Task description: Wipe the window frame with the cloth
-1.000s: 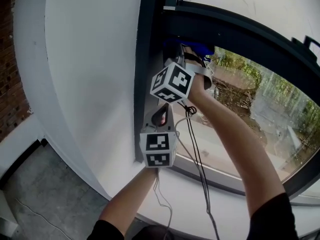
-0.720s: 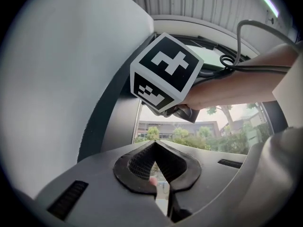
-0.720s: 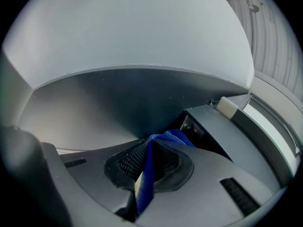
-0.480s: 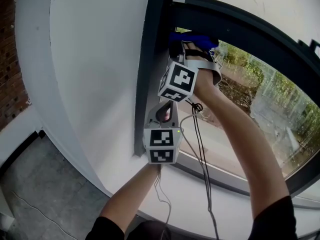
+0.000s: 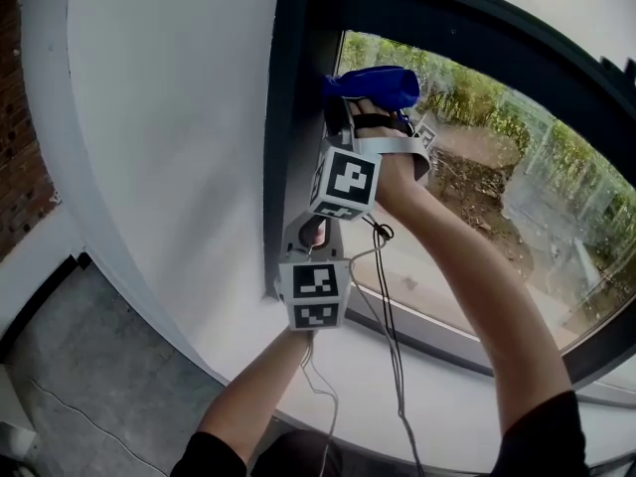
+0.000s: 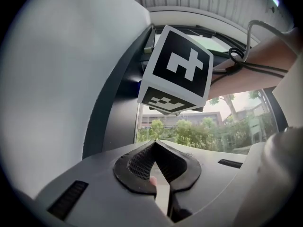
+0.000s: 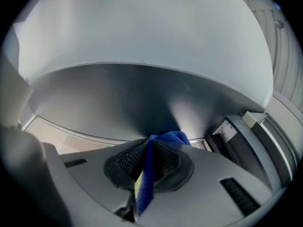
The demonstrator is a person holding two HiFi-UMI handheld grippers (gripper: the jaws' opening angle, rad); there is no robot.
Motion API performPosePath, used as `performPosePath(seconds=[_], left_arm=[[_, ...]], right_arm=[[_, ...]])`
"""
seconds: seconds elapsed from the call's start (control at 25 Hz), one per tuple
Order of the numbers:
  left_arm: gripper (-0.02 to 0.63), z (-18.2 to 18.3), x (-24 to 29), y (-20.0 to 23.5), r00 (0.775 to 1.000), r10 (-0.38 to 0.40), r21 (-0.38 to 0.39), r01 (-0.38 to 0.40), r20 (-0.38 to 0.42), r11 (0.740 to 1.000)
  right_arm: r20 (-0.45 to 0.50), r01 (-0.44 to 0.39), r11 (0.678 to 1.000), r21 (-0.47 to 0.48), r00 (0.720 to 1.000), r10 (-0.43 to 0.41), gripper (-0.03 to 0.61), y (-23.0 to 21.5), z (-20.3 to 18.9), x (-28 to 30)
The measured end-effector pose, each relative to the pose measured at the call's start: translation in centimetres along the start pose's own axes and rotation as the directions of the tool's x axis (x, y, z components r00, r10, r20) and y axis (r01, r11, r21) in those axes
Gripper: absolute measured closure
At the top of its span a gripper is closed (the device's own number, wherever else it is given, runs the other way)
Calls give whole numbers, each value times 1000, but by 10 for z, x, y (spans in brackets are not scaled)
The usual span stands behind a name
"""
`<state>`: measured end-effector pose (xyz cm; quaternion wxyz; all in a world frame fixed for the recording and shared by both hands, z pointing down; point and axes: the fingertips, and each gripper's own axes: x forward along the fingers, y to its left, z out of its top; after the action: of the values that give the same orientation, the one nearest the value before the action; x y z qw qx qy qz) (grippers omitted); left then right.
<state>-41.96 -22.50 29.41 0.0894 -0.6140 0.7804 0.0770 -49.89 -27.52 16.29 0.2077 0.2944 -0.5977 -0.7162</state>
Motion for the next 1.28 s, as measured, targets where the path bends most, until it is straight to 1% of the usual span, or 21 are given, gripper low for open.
performPosePath(seconds=[0.16, 0.28, 0.32, 0.48, 0.68, 0.8, 0.92, 1.04, 1.16, 1.28], left_arm=[[609, -21, -9, -6, 999, -8, -3, 8, -39, 1000], [609, -29, -14, -9, 999, -6, -2, 6, -39, 1000], [609, -30, -14, -9, 999, -2, 0, 2, -36, 1000], [609, -42, -17, -10, 999, 6, 49, -4, -42, 999], [609, -62, -23, -12, 998, 15, 42, -13, -65, 999], [609, -70, -21, -15, 996, 29, 33, -26, -81, 999], [609, -75, -22, -16, 996, 57, 25, -56, -68, 998], [609, -75, -24, -9, 993, 112, 12, -112, -30, 994], [609, -80, -30, -2, 987, 157, 44, -156, -15, 987], [609, -92, -39, -3, 984, 179, 99, -176, -20, 979]], right_arm=[[13, -17, 1000, -14, 1000, 17, 560, 25, 5, -4], [57, -20, 1000, 1, 998, 19, 559, 35, 15, -13], [70, -20, 1000, -6, 997, 20, 558, 39, 16, -15], [100, -37, 998, -44, 994, 41, 559, 60, 19, -21], [124, -56, 993, -102, 990, 69, 558, 83, 23, -27], [145, -88, 988, -126, 984, 106, 558, 101, 23, -26], [149, -130, 980, -152, 977, 153, 559, 121, 21, -28], [157, -152, 976, -157, 972, 177, 559, 133, 21, -31], [179, -180, 971, -159, 962, 208, 559, 149, 24, -35], [190, -202, 965, -165, 954, 232, 560, 164, 26, -41]])
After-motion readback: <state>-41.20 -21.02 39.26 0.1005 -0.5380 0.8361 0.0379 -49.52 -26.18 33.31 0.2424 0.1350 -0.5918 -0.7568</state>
